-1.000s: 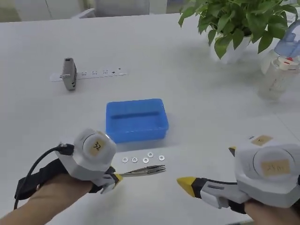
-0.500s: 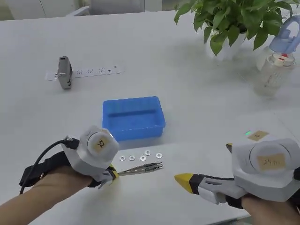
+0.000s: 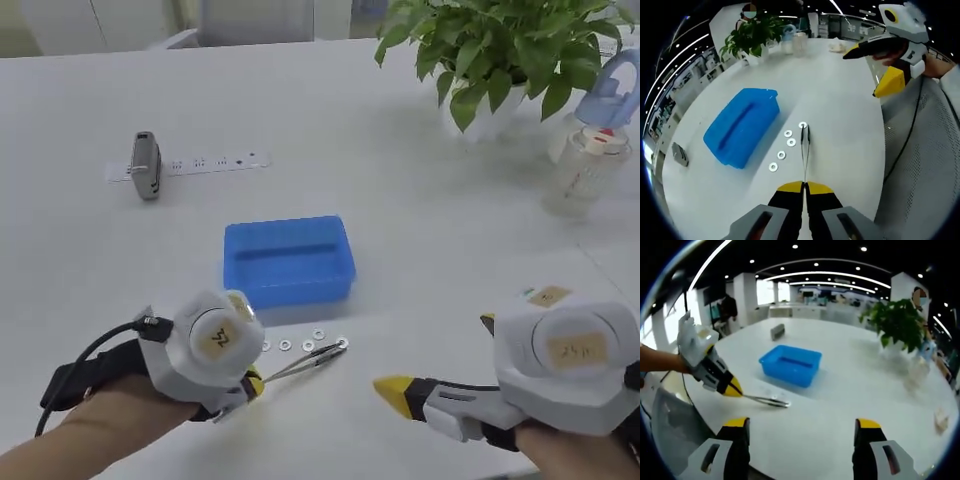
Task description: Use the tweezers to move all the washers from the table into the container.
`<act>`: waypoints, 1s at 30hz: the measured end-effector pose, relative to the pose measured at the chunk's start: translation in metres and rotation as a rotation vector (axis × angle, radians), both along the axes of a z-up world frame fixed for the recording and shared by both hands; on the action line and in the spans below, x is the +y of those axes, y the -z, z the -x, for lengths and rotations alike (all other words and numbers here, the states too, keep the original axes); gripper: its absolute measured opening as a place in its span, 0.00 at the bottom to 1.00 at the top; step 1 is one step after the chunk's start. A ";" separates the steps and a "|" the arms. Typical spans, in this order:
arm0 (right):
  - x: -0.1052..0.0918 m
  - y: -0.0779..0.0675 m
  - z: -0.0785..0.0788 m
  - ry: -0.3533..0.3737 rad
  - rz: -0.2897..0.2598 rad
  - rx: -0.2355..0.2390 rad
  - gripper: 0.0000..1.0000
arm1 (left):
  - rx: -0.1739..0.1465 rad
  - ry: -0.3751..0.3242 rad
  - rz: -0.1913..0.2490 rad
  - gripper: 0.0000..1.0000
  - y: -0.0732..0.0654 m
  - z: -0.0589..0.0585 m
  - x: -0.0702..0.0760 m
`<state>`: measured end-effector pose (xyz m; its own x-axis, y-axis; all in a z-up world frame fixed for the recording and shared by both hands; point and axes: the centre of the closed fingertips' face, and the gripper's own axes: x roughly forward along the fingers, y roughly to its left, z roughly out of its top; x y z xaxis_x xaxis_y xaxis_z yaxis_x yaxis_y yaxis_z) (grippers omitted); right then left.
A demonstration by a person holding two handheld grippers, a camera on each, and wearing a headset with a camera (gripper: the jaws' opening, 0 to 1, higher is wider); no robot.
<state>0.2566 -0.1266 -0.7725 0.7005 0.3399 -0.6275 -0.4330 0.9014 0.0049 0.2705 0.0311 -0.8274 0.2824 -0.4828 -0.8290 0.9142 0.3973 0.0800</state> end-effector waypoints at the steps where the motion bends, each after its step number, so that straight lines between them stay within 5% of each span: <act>1: 0.001 0.000 0.000 -0.004 -0.001 0.000 0.84 | -0.007 -0.003 0.011 0.00 -0.006 0.002 -0.001; 17: 0.011 -0.001 0.005 -0.067 0.028 -0.011 0.79 | -0.125 0.028 0.086 0.00 -0.060 0.009 -0.013; 25: 0.043 0.002 0.019 -0.256 0.071 -0.007 0.70 | -0.159 0.074 0.094 0.00 -0.081 0.010 -0.017; 30: 0.068 -0.002 0.028 -0.347 -0.002 0.014 0.65 | -0.164 0.128 0.099 0.00 -0.092 0.018 -0.018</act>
<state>0.2290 -0.0585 -0.7709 0.5342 0.5573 -0.6357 -0.7134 0.7006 0.0147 0.2523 0.0128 -0.7356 0.3409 -0.5999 -0.7238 0.9355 0.2923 0.1983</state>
